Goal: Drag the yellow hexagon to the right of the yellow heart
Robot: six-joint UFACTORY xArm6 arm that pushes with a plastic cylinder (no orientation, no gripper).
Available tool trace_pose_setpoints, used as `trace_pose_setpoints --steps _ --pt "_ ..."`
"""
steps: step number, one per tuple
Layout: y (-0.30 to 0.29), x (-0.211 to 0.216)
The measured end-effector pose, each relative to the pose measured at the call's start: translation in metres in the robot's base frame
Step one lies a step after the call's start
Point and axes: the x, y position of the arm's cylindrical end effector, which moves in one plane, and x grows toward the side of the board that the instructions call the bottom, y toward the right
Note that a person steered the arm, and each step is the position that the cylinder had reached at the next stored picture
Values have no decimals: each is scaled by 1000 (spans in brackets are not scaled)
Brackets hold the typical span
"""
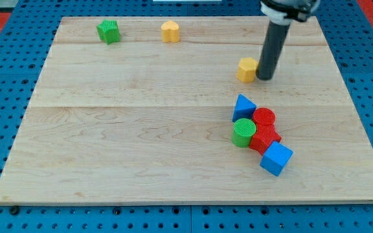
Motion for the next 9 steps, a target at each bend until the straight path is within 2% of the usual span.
trace_pose_setpoints --steps 1,2,3,4,5,6,8,9 --pt "-18 -30" --pt "-5 -1" --pt "-59 -17" --pt "-81 -48" --pt "-94 -17" --pt "-166 -28" --pt "-146 -58" --pt "-146 -59"
